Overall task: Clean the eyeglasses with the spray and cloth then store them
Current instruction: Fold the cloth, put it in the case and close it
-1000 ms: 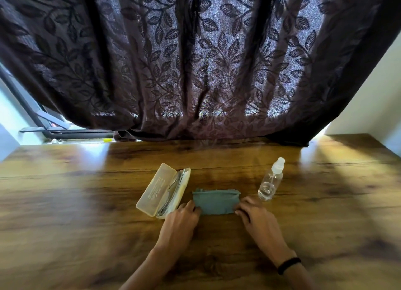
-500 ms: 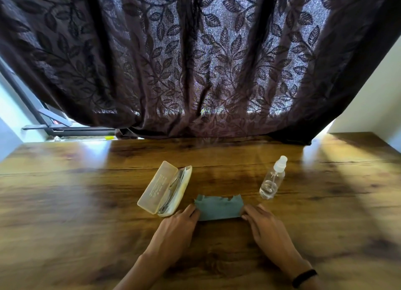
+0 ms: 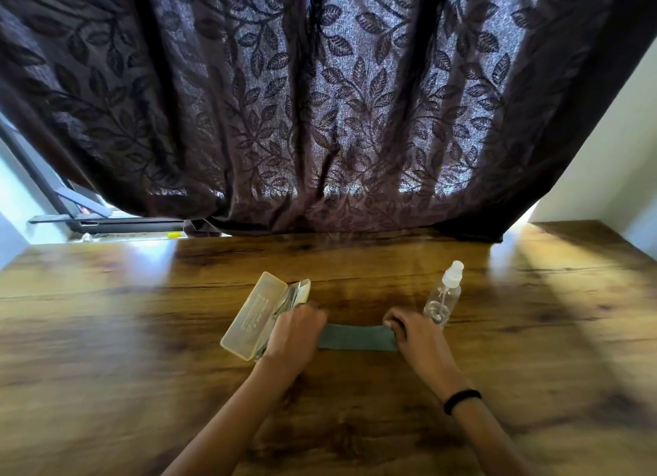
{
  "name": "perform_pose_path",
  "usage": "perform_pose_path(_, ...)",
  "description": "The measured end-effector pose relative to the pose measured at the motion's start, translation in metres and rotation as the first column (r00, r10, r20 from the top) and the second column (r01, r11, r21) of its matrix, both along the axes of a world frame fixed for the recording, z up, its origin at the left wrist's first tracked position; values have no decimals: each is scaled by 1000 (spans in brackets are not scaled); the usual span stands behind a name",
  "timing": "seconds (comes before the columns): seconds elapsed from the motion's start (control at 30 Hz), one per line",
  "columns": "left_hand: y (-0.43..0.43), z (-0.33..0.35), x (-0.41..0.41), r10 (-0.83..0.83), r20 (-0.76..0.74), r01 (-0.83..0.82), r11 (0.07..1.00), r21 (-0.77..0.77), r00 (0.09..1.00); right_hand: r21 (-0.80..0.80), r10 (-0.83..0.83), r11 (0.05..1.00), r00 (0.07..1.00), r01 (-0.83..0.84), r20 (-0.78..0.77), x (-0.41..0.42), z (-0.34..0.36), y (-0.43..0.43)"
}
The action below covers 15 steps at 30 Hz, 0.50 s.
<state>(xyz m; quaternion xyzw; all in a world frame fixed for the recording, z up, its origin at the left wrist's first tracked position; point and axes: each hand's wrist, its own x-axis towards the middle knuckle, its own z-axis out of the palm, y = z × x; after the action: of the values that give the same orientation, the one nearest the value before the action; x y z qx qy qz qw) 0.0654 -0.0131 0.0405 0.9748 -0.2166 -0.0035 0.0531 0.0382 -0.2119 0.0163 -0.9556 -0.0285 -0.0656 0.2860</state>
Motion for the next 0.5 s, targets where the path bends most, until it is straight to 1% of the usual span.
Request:
perform_pose_path(0.13,-1,0,3,53,-26,-54,997,-46,998,-37,-32,999,998,30,-55,3,-1,2)
perform_pose_path(0.3,-1,5,-1,133,-69,-145,965,-219,989,-51,-71,996,998,71,0,-2,0,3)
perform_pose_path(0.37,-2,6,-4,98,-49,-107,964,-244,994,-82,-48,995,999,49,7,-4,-1,2)
perform_pose_path(0.5,-14,-3,-21,-85,-93,62,972,-227,992,-137,-1,991,998,-8,-68,-4,-2,2)
